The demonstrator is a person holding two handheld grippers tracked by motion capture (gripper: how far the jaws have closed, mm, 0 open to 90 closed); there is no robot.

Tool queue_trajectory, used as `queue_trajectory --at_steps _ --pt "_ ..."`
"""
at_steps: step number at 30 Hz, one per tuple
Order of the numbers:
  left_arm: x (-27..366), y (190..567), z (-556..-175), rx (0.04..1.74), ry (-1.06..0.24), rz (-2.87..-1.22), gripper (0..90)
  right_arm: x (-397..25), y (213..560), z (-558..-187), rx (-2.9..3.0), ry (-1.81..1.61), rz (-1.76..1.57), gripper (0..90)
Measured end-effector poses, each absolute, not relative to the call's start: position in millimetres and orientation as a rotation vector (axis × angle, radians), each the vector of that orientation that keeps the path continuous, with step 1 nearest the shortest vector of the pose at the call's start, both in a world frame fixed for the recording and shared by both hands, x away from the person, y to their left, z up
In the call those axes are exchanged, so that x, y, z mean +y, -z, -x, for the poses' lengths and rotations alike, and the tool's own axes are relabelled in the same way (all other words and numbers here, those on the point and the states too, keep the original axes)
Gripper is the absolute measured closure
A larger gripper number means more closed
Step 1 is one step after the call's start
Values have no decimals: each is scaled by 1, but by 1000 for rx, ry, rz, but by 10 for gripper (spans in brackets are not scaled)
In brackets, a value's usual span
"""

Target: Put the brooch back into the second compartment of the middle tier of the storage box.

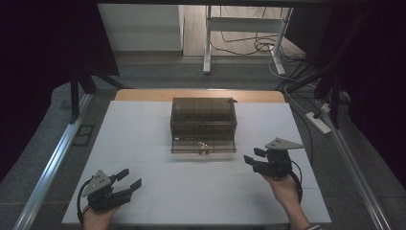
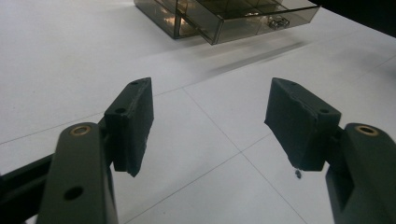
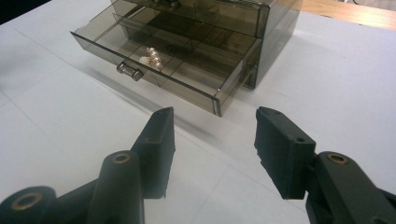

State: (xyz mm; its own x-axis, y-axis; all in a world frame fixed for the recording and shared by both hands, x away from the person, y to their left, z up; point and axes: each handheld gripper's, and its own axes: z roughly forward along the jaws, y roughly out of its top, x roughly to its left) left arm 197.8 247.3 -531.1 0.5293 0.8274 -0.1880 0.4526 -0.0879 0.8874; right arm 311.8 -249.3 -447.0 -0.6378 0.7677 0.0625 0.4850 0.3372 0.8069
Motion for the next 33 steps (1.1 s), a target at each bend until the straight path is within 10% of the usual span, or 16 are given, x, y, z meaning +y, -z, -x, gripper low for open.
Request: queue_trajectory --at_steps 33 --pt "247 531 -198 1085 -448 -1723 334 -290 464 -285 2183 -1242 -1185 446"
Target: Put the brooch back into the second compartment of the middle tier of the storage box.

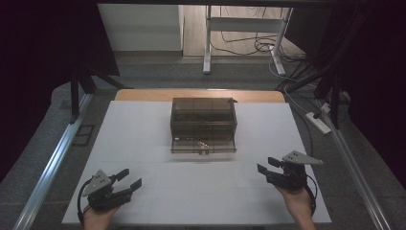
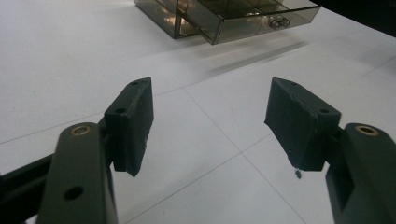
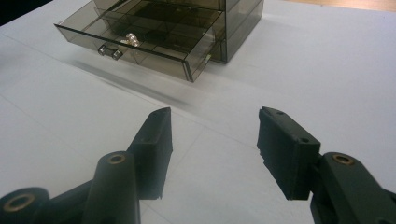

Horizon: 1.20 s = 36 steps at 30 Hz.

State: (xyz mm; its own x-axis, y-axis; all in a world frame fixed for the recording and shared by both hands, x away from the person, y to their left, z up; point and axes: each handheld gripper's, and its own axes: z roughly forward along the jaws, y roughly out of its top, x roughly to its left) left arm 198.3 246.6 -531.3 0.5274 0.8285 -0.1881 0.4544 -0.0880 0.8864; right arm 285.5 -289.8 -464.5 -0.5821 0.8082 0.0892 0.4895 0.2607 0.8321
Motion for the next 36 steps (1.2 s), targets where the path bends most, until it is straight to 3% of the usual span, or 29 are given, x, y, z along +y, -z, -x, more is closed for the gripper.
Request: queue_trajectory --at_steps 36 --pt "248 531 -198 1087 -456 -1716 334 -304 490 -264 2161 -1247 -1185 401"
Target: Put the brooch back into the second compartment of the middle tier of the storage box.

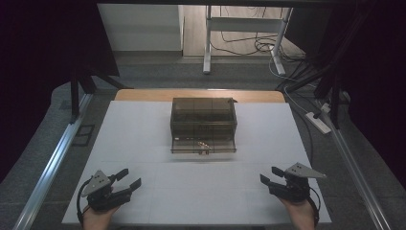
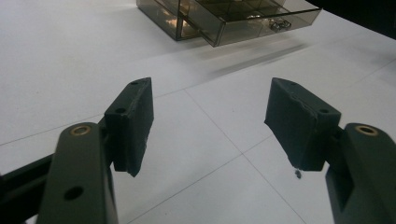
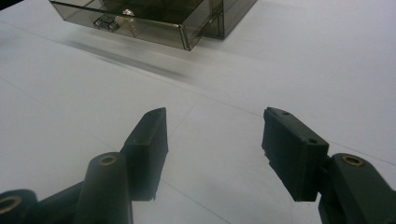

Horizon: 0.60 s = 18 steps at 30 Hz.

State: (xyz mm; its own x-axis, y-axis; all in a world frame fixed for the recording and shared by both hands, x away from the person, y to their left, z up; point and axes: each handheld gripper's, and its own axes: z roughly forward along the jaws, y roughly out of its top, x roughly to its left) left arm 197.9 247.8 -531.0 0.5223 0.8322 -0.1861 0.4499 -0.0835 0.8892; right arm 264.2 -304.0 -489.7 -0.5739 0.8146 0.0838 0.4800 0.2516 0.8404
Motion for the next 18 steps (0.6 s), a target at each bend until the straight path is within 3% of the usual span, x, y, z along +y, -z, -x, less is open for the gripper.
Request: queue_trajectory --at_steps 18 --pt "246 530 -197 1069 -458 -1726 336 -315 509 -256 2114 -1263 -1227 381"
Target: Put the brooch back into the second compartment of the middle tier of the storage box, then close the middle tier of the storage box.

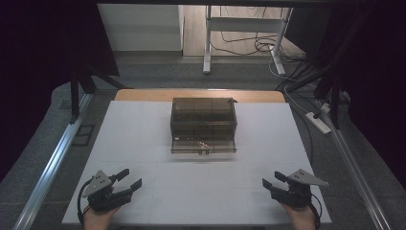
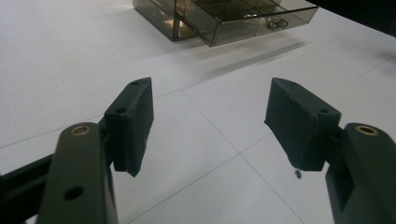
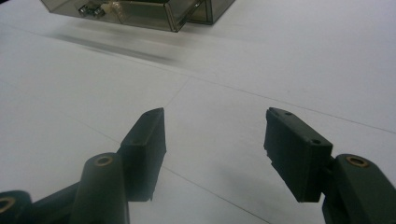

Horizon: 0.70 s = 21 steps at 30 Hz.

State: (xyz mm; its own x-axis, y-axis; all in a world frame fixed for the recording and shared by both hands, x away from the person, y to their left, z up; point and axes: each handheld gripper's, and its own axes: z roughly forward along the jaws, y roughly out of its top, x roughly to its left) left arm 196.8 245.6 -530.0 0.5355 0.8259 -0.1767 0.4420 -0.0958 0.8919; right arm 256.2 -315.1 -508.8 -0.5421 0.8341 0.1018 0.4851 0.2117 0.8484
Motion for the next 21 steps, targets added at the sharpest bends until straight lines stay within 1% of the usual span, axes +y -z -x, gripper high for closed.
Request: queue_trajectory --at_steps 10,15,21 --pt "245 529 -195 1058 -458 -1728 339 -311 512 -258 2127 -1271 -1228 359" --pt "247 530 -196 1068 -439 -1710 344 -308 512 -259 2135 -1303 -1234 386" --pt "245 528 -193 1053 -452 -1704 355 -306 509 -256 2116 -1328 -1215 398"
